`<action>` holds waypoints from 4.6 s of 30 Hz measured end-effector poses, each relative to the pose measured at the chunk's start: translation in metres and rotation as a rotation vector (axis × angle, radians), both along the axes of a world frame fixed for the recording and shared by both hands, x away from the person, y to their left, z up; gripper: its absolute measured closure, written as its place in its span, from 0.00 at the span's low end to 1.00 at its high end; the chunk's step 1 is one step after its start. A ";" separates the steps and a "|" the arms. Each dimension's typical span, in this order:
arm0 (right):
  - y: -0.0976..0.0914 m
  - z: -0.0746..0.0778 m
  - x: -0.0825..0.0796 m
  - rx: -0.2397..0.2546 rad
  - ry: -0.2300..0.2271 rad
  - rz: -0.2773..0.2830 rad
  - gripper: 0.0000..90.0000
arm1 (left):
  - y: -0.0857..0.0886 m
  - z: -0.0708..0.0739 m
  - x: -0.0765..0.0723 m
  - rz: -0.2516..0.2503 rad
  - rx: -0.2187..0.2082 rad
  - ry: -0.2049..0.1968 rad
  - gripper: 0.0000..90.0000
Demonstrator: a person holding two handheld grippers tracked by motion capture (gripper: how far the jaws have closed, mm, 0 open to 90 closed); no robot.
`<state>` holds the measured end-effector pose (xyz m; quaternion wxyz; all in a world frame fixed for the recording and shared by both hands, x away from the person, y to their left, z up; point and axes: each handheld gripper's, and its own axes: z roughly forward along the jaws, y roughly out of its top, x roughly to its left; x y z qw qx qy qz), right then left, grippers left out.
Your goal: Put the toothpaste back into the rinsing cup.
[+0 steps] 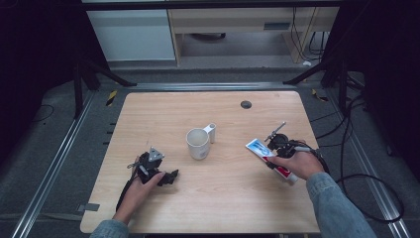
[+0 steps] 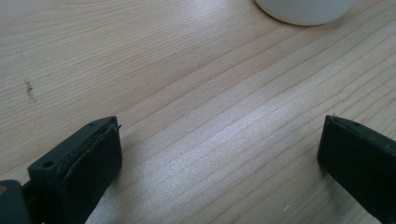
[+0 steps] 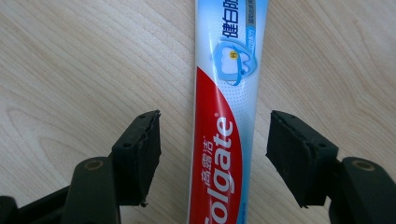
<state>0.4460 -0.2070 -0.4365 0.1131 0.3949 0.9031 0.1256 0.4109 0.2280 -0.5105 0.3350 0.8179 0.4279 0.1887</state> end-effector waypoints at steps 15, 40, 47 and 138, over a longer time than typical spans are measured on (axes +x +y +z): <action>0.001 -0.004 0.017 -0.021 0.065 -0.029 0.48 | 0.000 0.000 0.000 0.000 0.000 0.000 0.00; 0.008 -0.028 0.048 -0.022 0.164 -0.051 0.48 | 0.000 0.000 0.000 -0.001 0.000 0.000 0.00; 0.008 -0.031 0.052 -0.007 0.174 -0.060 0.50 | 0.000 0.000 0.000 -0.001 0.000 0.000 0.00; 0.115 0.044 -0.033 0.465 -0.466 -0.191 0.80 | 0.000 0.000 -0.001 -0.002 0.003 0.001 0.00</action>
